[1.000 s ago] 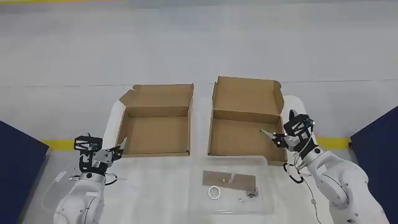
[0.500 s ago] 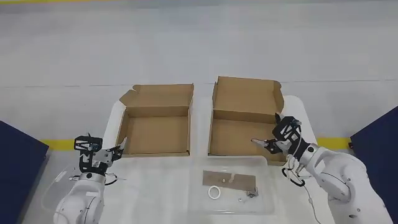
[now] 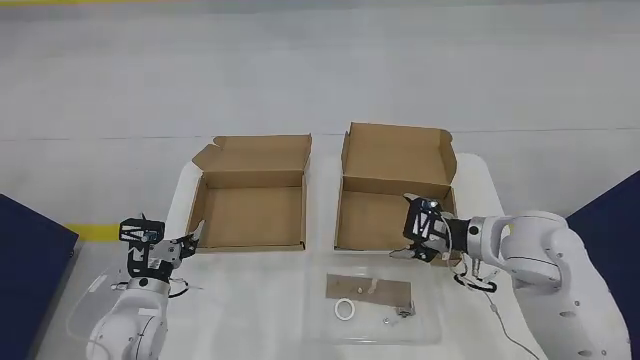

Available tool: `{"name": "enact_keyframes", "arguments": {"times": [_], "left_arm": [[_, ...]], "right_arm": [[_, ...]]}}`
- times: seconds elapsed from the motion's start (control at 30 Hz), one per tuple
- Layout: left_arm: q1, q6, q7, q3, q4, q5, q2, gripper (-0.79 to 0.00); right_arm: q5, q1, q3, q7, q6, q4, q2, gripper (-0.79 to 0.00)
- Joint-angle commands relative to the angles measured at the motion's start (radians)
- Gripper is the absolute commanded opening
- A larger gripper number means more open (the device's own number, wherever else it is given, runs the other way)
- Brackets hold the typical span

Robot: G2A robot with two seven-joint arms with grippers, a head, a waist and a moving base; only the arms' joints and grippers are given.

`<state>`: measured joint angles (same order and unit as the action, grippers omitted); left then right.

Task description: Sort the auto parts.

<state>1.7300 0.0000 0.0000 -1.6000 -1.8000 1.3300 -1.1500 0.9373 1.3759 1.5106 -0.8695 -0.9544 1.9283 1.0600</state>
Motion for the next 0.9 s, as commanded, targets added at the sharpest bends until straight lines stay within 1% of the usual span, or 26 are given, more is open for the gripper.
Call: {"name": "enact_keyframes", "arguments": {"times": [0.0,0.23,0.3,0.4,0.53,0.57,0.63,0.7,0.87], "left_arm": [[0.0,0.0,0.0,0.0,0.0,0.0,0.0,0.0],[0.0,0.0,0.0,0.0,0.0,0.0,0.0,0.0],[0.0,0.0,0.0,0.0,0.0,0.0,0.0,0.0],[0.0,0.0,0.0,0.0,0.0,0.0,0.0,0.0],[0.0,0.0,0.0,0.0,0.0,0.0,0.0,0.0],[0.0,0.0,0.0,0.0,0.0,0.0,0.0,0.0],[0.0,0.0,0.0,0.0,0.0,0.0,0.0,0.0],[0.0,0.0,0.0,0.0,0.0,0.0,0.0,0.0],[0.0,0.0,0.0,0.0,0.0,0.0,0.0,0.0]], "right_arm": [[0.001,0.001,0.002,0.003,0.001,0.001,0.0,0.0],[0.006,0.001,0.001,0.004,0.003,0.003,0.0,0.0],[0.072,-0.003,-0.015,0.002,0.002,0.034,-0.005,0.0],[0.157,-0.019,-0.073,0.012,-0.008,0.039,-0.023,0.0],[0.259,-0.062,-0.186,0.016,-0.013,0.018,-0.066,0.0],[0.261,-0.08,-0.208,0.013,-0.009,0.018,-0.077,0.0],[0.243,-0.11,-0.263,0.012,-0.008,0.01,-0.1,0.0],[0.227,-0.141,-0.315,-0.012,0.015,0.007,-0.125,0.0],[0.138,-0.224,-0.45,-0.099,0.102,0.017,-0.187,0.0]]}}
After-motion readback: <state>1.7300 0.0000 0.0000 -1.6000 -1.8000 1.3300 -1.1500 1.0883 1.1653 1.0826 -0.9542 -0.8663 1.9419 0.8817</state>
